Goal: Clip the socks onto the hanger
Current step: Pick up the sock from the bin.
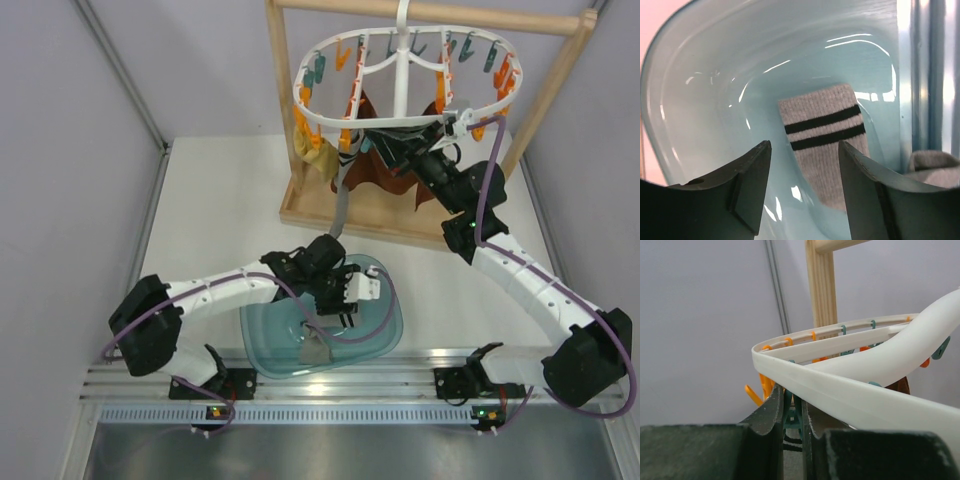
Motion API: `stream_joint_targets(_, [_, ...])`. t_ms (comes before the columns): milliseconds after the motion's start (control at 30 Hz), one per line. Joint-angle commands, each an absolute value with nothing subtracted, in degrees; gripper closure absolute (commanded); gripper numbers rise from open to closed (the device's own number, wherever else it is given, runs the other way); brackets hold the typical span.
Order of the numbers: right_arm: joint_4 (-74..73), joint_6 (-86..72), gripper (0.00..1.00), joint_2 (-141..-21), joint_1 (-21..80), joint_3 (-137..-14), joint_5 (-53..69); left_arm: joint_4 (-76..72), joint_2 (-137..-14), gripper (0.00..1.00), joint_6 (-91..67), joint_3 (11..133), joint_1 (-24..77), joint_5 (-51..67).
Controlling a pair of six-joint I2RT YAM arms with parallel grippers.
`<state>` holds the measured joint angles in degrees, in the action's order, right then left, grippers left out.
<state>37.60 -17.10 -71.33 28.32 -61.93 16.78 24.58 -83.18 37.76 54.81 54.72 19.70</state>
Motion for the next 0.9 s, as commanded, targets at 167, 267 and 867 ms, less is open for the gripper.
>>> stream_joint_targets(167, [38.1,-16.1,1.0,-71.2,27.3,-63.3,16.1,12.7,-89.1,0.36,29.9,50.6,56.2,14.3])
stream_joint_targets(267, [38.1,-16.2,1.0,-71.1,27.3,-63.0,16.0,10.1,-91.8,0.36,28.8,50.1,56.4,12.0])
stream_joint_targets(867, [37.6,-15.7,1.0,-70.6,27.1,-63.3,15.6,10.5,-85.2,1.0,26.4,51.8,57.3,16.8])
